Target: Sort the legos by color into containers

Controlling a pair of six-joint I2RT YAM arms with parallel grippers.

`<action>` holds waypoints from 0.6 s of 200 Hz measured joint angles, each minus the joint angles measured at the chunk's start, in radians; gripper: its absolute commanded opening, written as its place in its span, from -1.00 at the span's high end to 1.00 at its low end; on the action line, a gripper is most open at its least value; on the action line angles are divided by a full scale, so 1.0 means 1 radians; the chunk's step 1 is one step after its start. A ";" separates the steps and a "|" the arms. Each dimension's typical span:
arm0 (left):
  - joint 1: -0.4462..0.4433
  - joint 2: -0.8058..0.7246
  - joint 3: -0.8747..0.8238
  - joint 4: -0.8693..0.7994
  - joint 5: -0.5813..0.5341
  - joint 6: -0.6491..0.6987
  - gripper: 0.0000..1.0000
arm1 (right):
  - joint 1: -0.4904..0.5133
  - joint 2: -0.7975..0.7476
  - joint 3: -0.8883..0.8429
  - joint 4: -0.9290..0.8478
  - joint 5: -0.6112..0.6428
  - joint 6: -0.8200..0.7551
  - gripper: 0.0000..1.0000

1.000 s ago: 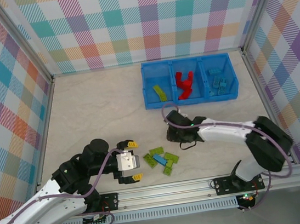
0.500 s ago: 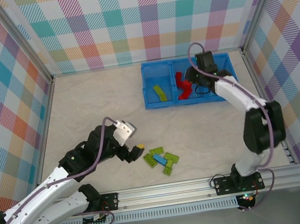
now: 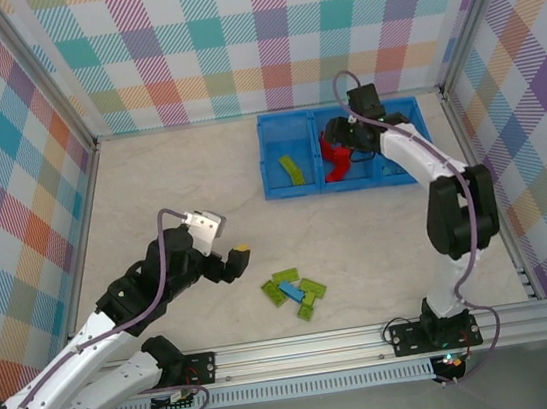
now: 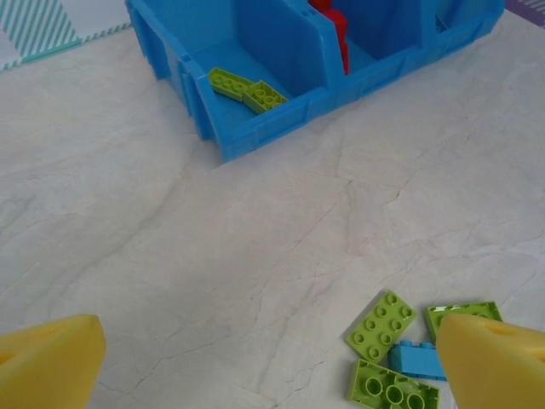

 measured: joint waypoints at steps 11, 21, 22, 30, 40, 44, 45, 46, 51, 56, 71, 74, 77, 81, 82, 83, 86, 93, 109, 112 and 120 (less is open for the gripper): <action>0.006 -0.003 0.000 0.000 0.000 -0.003 -1.00 | 0.014 -0.084 -0.066 0.013 -0.020 0.000 -0.27; 0.013 -0.007 0.000 0.000 -0.001 -0.003 -1.00 | 0.047 -0.169 -0.135 0.020 -0.037 -0.004 -0.28; 0.014 -0.008 0.000 0.001 0.000 -0.003 -1.00 | 0.054 -0.181 -0.145 0.023 -0.037 -0.004 -0.28; 0.019 -0.011 0.000 0.001 0.000 -0.002 -1.00 | 0.096 -0.245 -0.201 0.031 -0.048 -0.010 -0.28; 0.026 -0.019 0.000 0.001 0.000 0.005 -1.00 | 0.166 -0.317 -0.273 0.042 -0.074 -0.022 -0.28; 0.028 -0.023 0.000 0.002 0.000 0.012 -1.00 | 0.198 -0.345 -0.304 0.049 -0.084 -0.026 -0.27; 0.028 -0.023 0.000 0.002 0.000 0.013 -1.00 | 0.203 -0.349 -0.309 0.050 -0.085 -0.027 -0.27; 0.029 -0.024 0.000 0.002 0.000 0.014 -1.00 | 0.212 -0.357 -0.320 0.053 -0.089 -0.027 -0.27; 0.031 -0.030 -0.001 0.004 0.000 0.026 -1.00 | 0.251 -0.385 -0.358 0.060 -0.097 -0.030 -0.27; 0.032 -0.037 -0.002 0.007 0.002 0.038 -1.00 | 0.291 -0.409 -0.397 0.061 -0.105 -0.029 -0.26; 0.035 -0.058 -0.010 0.018 0.014 0.086 -1.00 | 0.399 -0.461 -0.505 0.043 -0.107 -0.016 -0.25; 0.036 -0.062 -0.012 0.019 0.017 0.095 -1.00 | 0.416 -0.467 -0.523 0.035 -0.108 -0.011 -0.25; 0.036 -0.066 -0.014 0.023 0.023 0.106 -1.00 | 0.436 -0.472 -0.543 0.026 -0.103 0.001 -0.24; 0.036 -0.070 -0.017 0.025 0.029 0.114 -1.00 | 0.454 -0.475 -0.562 0.014 -0.102 0.011 -0.24; 0.036 -0.071 -0.018 0.026 0.031 0.118 -1.00 | 0.462 -0.476 -0.569 0.011 -0.100 0.017 -0.24; 0.036 -0.072 -0.018 0.026 0.033 0.120 -1.00 | 0.466 -0.476 -0.572 0.010 -0.099 0.020 -0.23; 0.036 -0.074 -0.021 0.027 0.039 0.127 -1.00 | 0.483 -0.478 -0.590 0.000 -0.092 0.032 -0.23; 0.036 -0.077 -0.025 0.029 0.055 0.141 -1.00 | 0.520 -0.478 -0.623 -0.018 -0.085 0.067 -0.21; 0.037 -0.076 -0.029 0.030 0.103 0.171 -1.00 | 0.605 -0.478 -0.681 -0.051 -0.063 0.165 -0.18; 0.037 -0.076 -0.029 0.031 0.111 0.176 -1.00 | 0.625 -0.478 -0.689 -0.062 -0.055 0.187 -0.17; 0.037 -0.070 -0.029 0.031 0.132 0.185 -1.00 | 0.667 -0.478 -0.700 -0.080 -0.040 0.246 -0.15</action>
